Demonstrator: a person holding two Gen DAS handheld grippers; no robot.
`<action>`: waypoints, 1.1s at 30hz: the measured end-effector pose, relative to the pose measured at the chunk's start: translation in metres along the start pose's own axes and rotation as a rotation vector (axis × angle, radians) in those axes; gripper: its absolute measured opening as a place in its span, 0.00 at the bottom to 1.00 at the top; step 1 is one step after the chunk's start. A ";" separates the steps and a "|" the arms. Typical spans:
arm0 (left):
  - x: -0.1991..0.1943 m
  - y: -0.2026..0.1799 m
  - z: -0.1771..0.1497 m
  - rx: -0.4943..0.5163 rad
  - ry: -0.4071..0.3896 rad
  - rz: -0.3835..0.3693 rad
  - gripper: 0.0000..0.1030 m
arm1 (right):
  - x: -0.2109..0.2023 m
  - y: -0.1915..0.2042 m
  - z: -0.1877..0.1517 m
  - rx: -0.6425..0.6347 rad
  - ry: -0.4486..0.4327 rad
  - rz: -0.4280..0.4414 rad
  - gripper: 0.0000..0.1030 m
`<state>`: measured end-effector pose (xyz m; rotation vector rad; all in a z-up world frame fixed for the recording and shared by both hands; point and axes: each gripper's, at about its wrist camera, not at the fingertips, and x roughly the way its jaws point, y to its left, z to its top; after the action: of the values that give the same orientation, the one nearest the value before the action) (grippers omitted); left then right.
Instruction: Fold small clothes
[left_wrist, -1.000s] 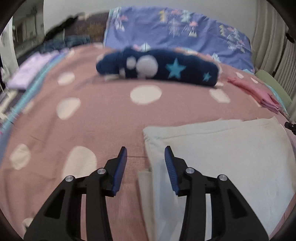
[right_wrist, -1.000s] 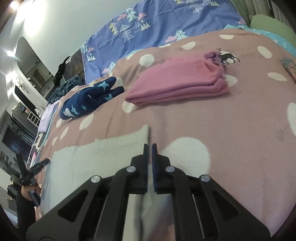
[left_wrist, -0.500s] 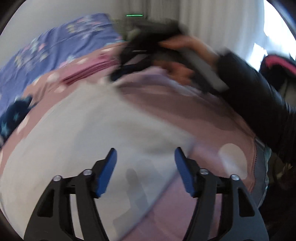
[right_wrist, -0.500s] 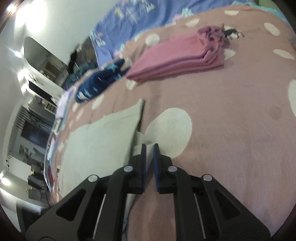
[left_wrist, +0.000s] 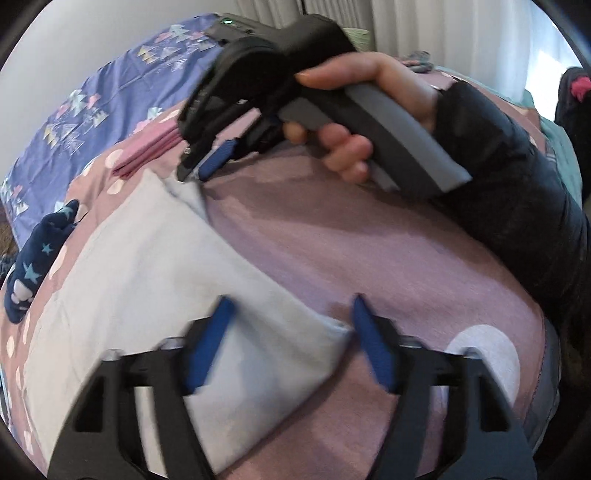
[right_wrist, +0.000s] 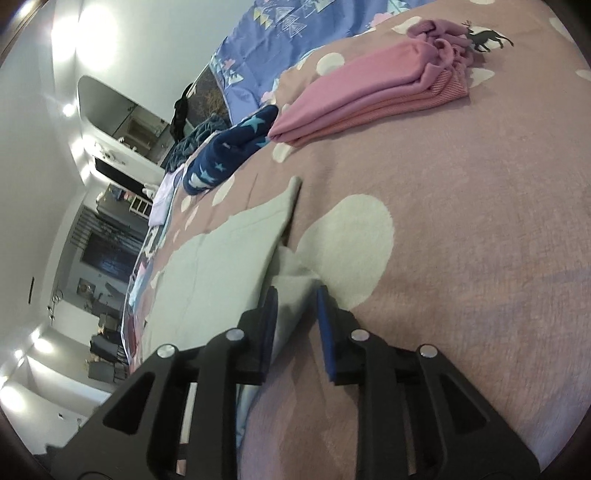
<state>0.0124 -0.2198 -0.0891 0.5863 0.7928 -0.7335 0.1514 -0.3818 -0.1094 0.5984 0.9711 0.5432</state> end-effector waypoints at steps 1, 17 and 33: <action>-0.002 0.003 0.000 -0.015 0.004 -0.010 0.37 | 0.001 0.001 0.001 -0.002 0.001 0.004 0.24; -0.017 0.023 -0.001 -0.104 -0.016 -0.146 0.04 | 0.005 0.000 -0.003 0.035 0.098 0.024 0.32; 0.005 0.011 -0.003 -0.090 0.006 -0.245 0.04 | 0.015 -0.009 0.001 0.099 -0.063 0.051 0.02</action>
<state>0.0221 -0.2125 -0.0930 0.4140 0.9083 -0.9158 0.1608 -0.3787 -0.1236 0.7268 0.9285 0.5206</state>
